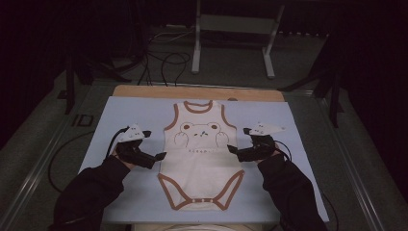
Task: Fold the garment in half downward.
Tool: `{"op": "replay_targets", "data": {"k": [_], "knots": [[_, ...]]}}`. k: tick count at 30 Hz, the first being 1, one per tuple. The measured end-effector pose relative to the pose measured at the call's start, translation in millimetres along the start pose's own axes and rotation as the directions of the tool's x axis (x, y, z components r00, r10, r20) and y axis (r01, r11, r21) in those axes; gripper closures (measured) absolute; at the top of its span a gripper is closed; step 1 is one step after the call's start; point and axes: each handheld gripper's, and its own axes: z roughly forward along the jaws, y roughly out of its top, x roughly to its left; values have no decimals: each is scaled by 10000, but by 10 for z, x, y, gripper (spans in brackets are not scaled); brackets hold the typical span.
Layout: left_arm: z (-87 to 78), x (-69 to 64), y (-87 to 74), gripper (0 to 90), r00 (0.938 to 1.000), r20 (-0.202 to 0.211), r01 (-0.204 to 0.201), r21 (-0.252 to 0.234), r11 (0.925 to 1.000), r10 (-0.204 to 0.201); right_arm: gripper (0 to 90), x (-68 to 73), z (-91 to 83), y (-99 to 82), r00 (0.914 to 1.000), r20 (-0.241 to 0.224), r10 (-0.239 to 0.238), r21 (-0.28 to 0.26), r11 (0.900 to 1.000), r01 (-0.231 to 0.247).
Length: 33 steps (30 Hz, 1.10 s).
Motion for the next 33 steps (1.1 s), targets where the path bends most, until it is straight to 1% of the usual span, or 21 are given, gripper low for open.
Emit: {"op": "replay_targets", "data": {"k": [1,2,5,8,9,15,16,18,19,20,21,23,24,25,26,27,29,30,31,32,33], "knots": [[31,15,0,3,10000,-47,81,33,10000,-81,87,-8,29,-9,10000,25,-7,53,10000,7],[68,28,2,2,9998,-64,164,45,9999,-164,87,-30,88,-30,9998,119,132,142,9998,-134],[138,52,11,2,9997,-194,137,162,9998,-134,87,-56,147,-56,9994,204,293,170,9994,-296],[229,92,10,3,9991,-326,302,458,9985,-288,87,-78,188,-82,9990,242,383,161,9991,-387],[257,108,7,2,9988,-325,383,556,9977,-365,87,-95,221,-104,9985,335,439,212,9988,-446],[396,177,-14,2,9964,-368,798,1087,9909,-762,89,-128,291,-157,9982,388,462,375,9982,-477],[412,183,-17,3,9960,-369,851,1188,9893,-813,105,-136,305,-167,9980,408,485,435,9978,-503],[448,183,-24,2,9957,-335,896,1276,9878,-859,124,-164,329,-189,9966,416,717,470,9962,-736],[464,186,-25,2,9961,-357,855,1434,9860,-812,124,-174,344,-200,9958,424,810,524,9952,-831],[480,190,-29,2,9959,-325,881,1453,9855,-842,124,-184,358,-212,9956,394,851,544,9947,-871],[494,195,-33,2,9955,-283,931,1487,9845,-899,125,-203,390,-236,9945,462,940,729,9926,-972],[524,195,-41,2,9949,-307,997,1554,9828,-961,123,-215,404,-249,9942,427,992,772,9918,-1022],[537,198,-45,2,9950,-310,987,1690,9807,-948,118,-221,418,-259,9934,451,1059,794,9908,-1092],[565,202,-62,2,9947,-223,1030,1819,9779,-1006,122,-234,446,-273,9910,626,1180,857,9887,-1232],[565,202,-62,2,9947,-223,1030,1819,9779,-1006,122,-234,446,-273,9910,626,1180,857,9887,-1232],[581,204,-71,2,9947,-235,1032,1944,9755,-1005,122,-242,457,-282,9903,528,1289,836,9876,-1330],[612,208,-87,3,9929,-503,1165,2134,9700,-1082,130,-256,483,-305,9892,557,1356,1022,9848,-1408],[612,208,-87,3,9929,-503,1165,2134,9700,-1082,130,-256,483,-305,9892,557,1356,1022,9848,-1408],[624,210,-96,3,9921,-638,1198,2243,9671,-1081,146,-290,521,-345,9833,568,1730,1271,9756,-1790],[647,205,-106,4,9920,-770,1159,2448,9626,-999,146,-294,534,-357,9824,607,1767,1359,9736,-1835],[647,205,-106,4,9920,-770,1159,2448,9626,-999,146,-294,534,-357,9824,607,1767,1359,9736,-1835]]}}
